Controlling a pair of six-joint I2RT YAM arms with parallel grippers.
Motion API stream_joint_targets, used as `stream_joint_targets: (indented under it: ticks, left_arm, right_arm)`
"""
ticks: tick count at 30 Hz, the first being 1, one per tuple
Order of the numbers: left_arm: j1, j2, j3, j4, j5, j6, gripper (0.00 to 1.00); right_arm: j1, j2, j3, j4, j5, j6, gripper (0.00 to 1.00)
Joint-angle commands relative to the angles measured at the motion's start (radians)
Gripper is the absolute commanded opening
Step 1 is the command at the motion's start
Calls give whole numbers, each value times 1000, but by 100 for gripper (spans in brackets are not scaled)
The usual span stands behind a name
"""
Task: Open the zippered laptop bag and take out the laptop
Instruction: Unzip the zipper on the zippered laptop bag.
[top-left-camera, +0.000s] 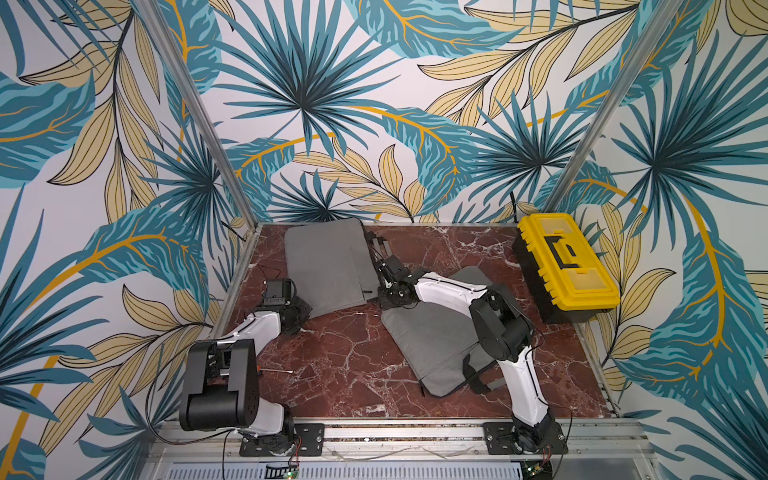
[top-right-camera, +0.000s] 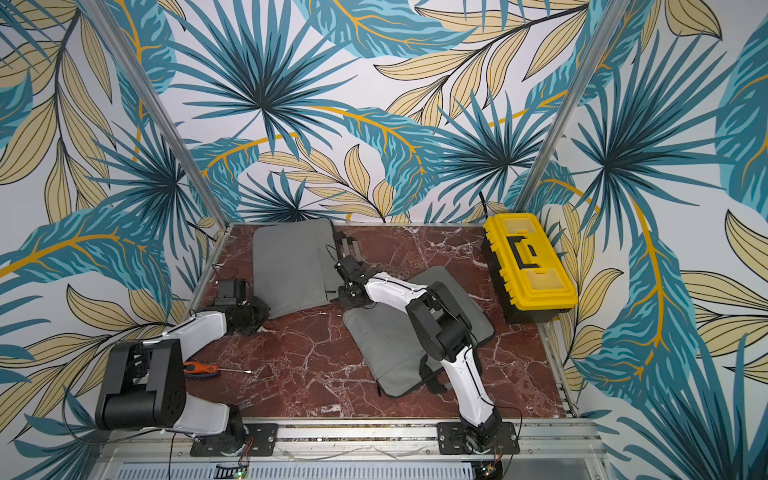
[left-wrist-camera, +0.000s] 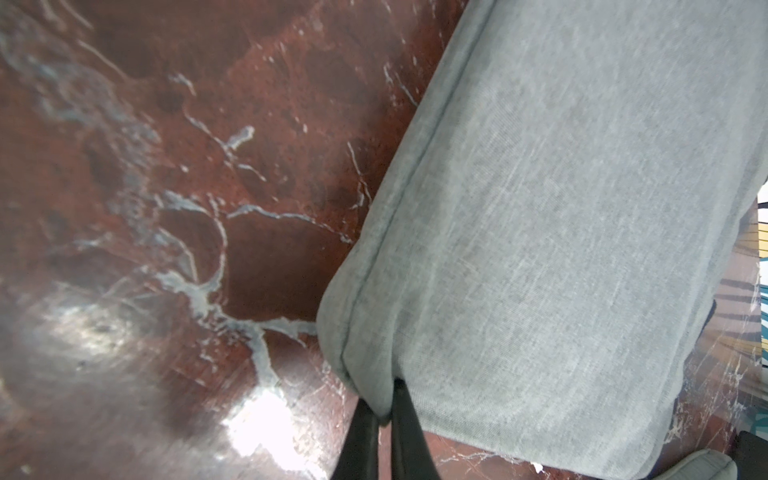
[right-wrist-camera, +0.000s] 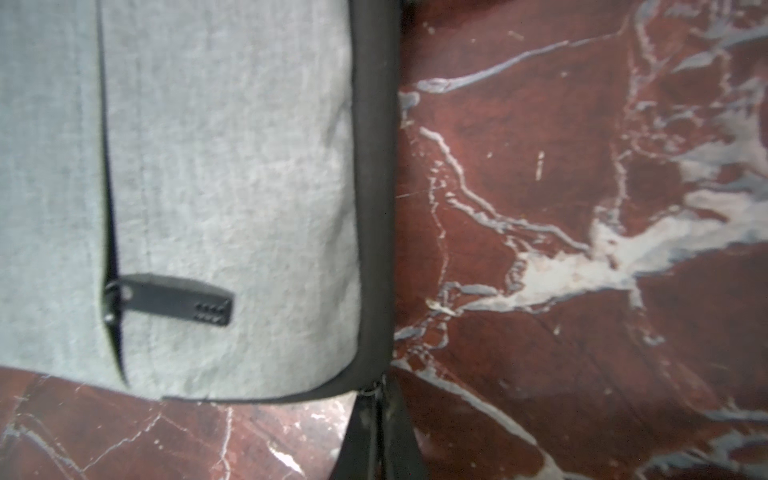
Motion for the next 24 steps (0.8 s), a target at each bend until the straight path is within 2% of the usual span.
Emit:
stream_joint_targets:
  ticks: [1,7,16,24]
  left_arm:
    - [32,22,19,-73,-69,53,0]
    - [52,20,53,-82,-59,89,0]
    - [88,87,151,-94,-79,137,0]
    - [121,164,257,-101,-86,182,0]
  right_arm:
    - [-57,-33,-32,-121,111,-26,0]
    - [-79,-36,-20,-143,148,-64,0]
    - [-62,-18,22,-131,2,-100,0]
    - [8,18,91,-151,-32,-76,0]
